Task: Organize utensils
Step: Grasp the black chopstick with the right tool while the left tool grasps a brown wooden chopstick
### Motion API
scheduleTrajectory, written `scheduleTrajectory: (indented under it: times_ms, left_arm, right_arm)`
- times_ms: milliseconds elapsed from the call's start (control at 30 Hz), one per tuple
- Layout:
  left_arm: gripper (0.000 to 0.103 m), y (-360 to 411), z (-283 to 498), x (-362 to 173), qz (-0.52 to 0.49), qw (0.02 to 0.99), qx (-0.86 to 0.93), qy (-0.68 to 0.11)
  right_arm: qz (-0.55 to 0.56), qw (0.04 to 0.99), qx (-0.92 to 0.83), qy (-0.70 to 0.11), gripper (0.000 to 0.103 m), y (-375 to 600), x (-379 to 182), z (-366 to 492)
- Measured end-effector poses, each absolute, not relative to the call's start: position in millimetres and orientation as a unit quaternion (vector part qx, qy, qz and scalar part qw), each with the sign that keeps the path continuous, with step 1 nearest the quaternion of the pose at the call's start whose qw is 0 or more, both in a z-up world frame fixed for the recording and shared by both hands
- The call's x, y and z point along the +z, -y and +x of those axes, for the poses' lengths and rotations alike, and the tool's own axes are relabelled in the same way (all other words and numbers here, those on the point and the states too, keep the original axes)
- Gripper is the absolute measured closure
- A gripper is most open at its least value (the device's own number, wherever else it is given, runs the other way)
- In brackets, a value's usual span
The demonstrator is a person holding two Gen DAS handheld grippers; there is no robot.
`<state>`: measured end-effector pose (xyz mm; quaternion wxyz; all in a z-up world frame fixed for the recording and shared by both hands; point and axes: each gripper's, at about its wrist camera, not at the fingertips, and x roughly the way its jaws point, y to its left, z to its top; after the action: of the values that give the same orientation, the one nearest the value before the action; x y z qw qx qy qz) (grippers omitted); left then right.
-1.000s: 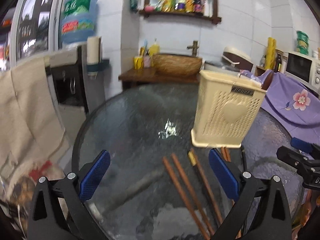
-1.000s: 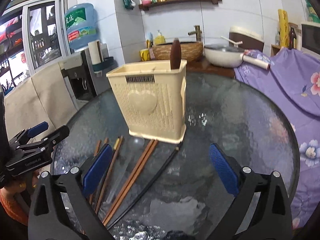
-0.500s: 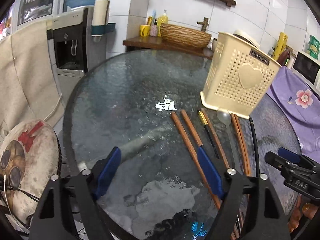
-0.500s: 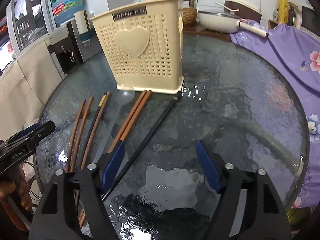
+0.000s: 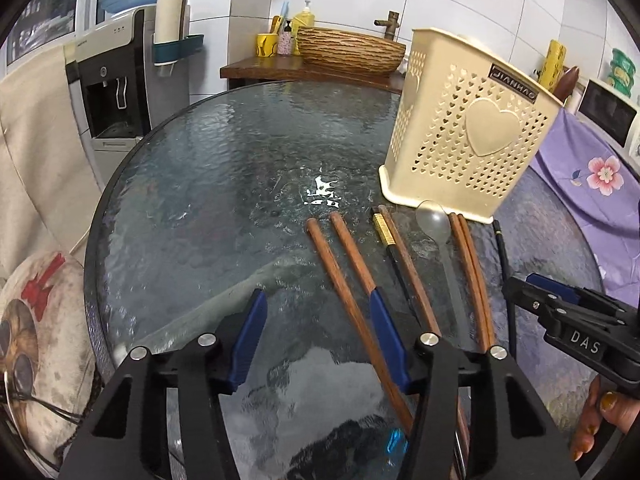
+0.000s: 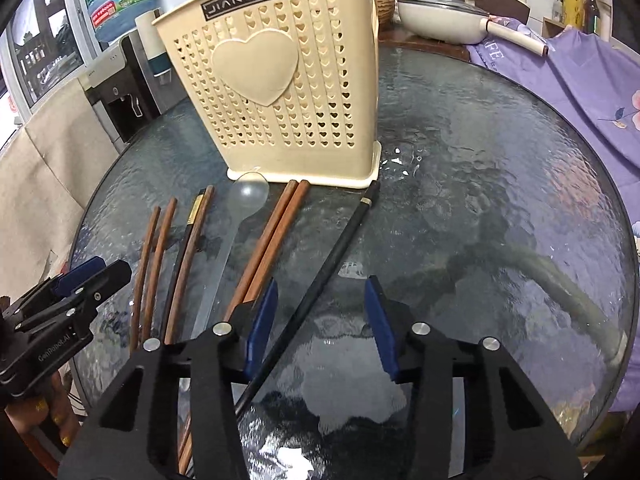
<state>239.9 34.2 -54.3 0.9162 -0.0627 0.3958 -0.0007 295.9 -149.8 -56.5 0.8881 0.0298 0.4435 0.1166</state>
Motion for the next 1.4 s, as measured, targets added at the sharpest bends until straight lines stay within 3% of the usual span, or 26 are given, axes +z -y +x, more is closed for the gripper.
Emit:
scheduleTrajectory:
  times_ms: [233, 433, 667, 833, 1167, 1400]
  left_arm:
    - [0.055, -36, 251, -58, -0.056, 0.912, 0.006, -0.406]
    - [0.058, -35, 258, -61, -0.046, 0.911, 0.007, -0.410]
    - [0.065, -29, 276, -60, -0.028, 0.907, 0.006, -0.420]
    - [0.072, -19, 286, -60, -0.011, 0.904, 0.001, -0.427]
    - [0.087, -16, 283, -60, -0.001, 0.905, -0.007, -0.426]
    - [0.089, -14, 287, -60, -0.003, 0.902, -0.011, -0.431]
  right_arm:
    - [0.029, 0.888, 0.098, -0.449, 0.071, 148, -59, 312]
    - [0.020, 0.886, 0.093, -0.454, 0.075, 139, -59, 326]
    - [0.001, 0.888, 0.086, -0.452, 0.079, 132, -59, 332]
    - [0.000, 0.888, 0.078, -0.453, 0.086, 135, -59, 335]
    - [0.008, 0.886, 0.097, -0.454, 0.093, 156, -59, 336]
    - [0.014, 0.881, 0.103, -0.461, 0.095, 166, -59, 339]
